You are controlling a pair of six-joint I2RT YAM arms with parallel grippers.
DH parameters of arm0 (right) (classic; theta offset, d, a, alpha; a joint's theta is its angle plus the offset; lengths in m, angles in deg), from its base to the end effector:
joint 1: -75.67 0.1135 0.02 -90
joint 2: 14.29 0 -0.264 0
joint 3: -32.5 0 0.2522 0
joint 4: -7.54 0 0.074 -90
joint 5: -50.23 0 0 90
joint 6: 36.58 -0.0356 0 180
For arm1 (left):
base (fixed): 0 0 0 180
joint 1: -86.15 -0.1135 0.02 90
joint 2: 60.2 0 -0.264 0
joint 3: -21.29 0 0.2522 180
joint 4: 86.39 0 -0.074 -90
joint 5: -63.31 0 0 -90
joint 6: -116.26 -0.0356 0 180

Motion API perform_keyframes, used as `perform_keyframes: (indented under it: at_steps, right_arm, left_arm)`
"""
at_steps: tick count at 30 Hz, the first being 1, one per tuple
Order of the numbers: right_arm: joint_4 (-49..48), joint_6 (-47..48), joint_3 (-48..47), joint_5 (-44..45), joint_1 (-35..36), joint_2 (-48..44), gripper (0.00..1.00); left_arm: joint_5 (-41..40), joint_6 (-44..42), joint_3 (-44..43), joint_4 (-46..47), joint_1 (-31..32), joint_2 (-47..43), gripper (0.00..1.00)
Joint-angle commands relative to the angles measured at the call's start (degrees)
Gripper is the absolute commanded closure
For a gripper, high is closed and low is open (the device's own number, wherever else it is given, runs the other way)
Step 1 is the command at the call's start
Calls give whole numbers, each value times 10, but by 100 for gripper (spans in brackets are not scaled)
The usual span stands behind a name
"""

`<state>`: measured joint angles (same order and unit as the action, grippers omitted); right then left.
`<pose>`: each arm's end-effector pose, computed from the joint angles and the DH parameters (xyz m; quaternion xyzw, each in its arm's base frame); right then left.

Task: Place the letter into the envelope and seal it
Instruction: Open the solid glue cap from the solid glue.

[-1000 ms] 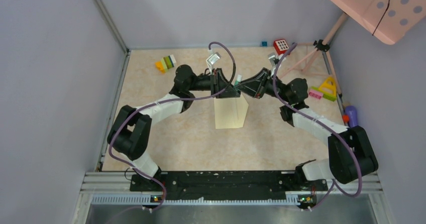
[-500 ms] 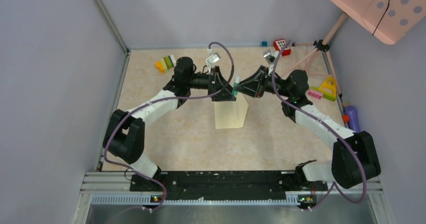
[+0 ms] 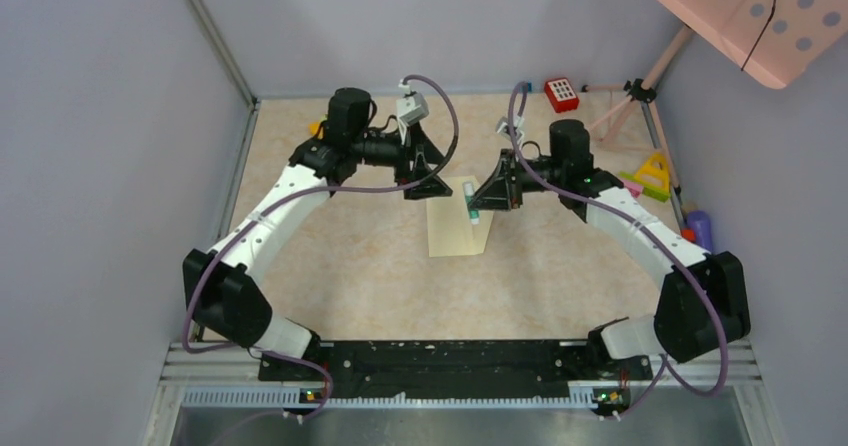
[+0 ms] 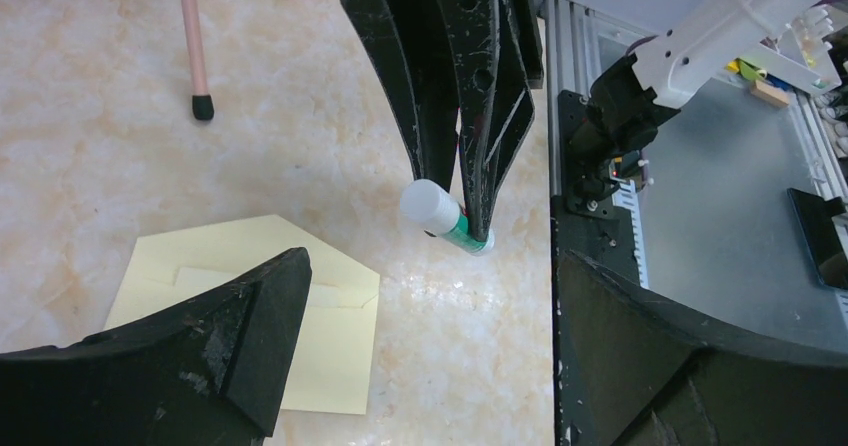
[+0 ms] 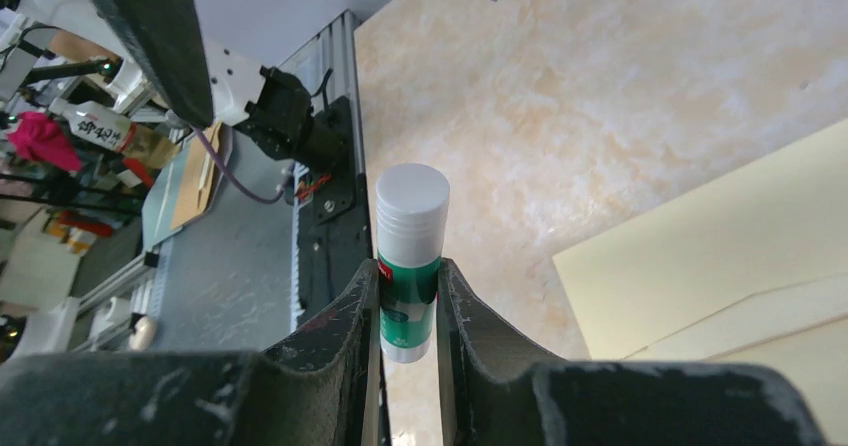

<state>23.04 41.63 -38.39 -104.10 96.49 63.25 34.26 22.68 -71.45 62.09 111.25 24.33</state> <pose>0.2656 0.1353 0.3084 -0.3515 0.6768 0.5566 0.3294 0.2841 -0.1674 0.3762 0.4484 0.6285 -0.5047 0.3863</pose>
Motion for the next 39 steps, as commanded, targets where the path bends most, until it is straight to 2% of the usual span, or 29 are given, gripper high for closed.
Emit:
perform_keyframes:
  at_steps: [1,5,12,20,25,35,39]
  right_arm:
    - [94,76,-33,-49,0,15,99]
    - [92,80,-26,-69,2,18,98]
    - [99,103,-15,-84,12,20,98]
    - [122,141,-19,-67,24,34,98]
    - [124,146,-21,-54,24,36,98]
    - [131,151,-27,-45,25,43,98]
    - [133,155,-27,-43,25,42,98]
  left_arm:
    - [-25,-67,-17,-71,21,14,1]
    - [-50,-82,-6,-78,47,33,1]
    - [-40,-63,-12,-65,58,62,4]
    - [-9,-37,-21,-59,66,77,24]
    - [5,-36,-14,-59,75,78,30]
    - [5,-61,-19,-88,87,84,59]
    - [2,-68,-22,-95,89,86,59]
